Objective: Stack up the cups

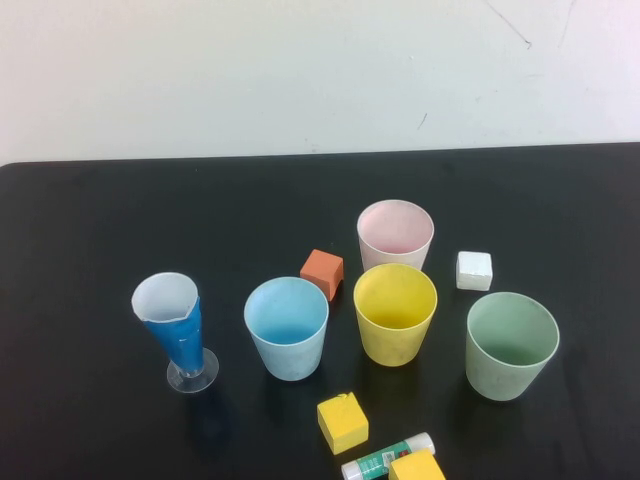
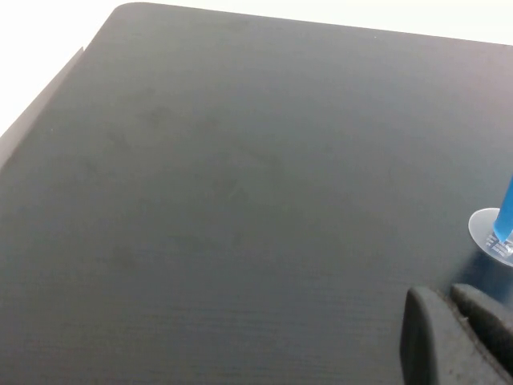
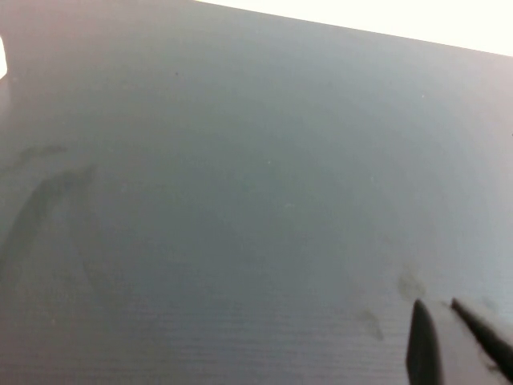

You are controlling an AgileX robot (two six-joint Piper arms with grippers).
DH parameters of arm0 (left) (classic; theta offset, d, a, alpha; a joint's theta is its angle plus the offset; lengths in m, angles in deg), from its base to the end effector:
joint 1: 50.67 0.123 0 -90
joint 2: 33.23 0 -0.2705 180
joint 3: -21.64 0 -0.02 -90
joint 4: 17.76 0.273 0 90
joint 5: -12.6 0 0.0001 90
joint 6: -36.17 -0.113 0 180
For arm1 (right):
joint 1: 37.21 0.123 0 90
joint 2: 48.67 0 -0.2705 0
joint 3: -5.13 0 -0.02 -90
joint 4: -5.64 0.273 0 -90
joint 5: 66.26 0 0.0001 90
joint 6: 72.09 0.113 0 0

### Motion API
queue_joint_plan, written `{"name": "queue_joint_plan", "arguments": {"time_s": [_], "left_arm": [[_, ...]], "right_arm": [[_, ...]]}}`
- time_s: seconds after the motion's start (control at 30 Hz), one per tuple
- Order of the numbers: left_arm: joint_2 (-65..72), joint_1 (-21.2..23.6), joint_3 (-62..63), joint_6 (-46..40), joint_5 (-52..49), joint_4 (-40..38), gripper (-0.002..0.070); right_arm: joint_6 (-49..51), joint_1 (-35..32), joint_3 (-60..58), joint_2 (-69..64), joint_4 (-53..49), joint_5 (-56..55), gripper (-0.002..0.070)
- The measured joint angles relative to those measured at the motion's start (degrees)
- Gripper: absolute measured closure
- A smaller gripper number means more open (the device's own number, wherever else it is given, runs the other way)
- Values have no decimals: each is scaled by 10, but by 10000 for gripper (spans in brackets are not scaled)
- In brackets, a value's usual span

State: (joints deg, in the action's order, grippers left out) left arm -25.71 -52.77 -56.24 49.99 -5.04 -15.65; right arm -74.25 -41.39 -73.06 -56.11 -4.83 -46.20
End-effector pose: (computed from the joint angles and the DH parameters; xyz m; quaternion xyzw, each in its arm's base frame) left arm 0.1124 -0.0029 0.1747 -0.0697 0.7797 -0.0710 0.6183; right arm 0.1104 -0.0151 0.1688 -0.0354 0.7944 -0.1098 0.5963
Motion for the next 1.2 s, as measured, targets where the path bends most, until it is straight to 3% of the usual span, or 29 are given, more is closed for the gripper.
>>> {"name": "queue_joint_plan", "arguments": {"time_s": [0.6,0.73,0.97,1.1,1.2], "left_arm": [[0,0,0,1,-1,20,676],[0,0,0,1,-1,20,676],[0,0,0,1,-1,20,676],[0,0,0,5,1,23,676],[0,0,-1,60,30,-60,676]], "right_arm": [[7,0,0,0,14,0,666],[41,0,0,0,89,-14,666],[135,0,-2,0,307,-58,666],[143,0,-2,0,339,-64,666],[144,0,-2,0,344,-73,666]]}}
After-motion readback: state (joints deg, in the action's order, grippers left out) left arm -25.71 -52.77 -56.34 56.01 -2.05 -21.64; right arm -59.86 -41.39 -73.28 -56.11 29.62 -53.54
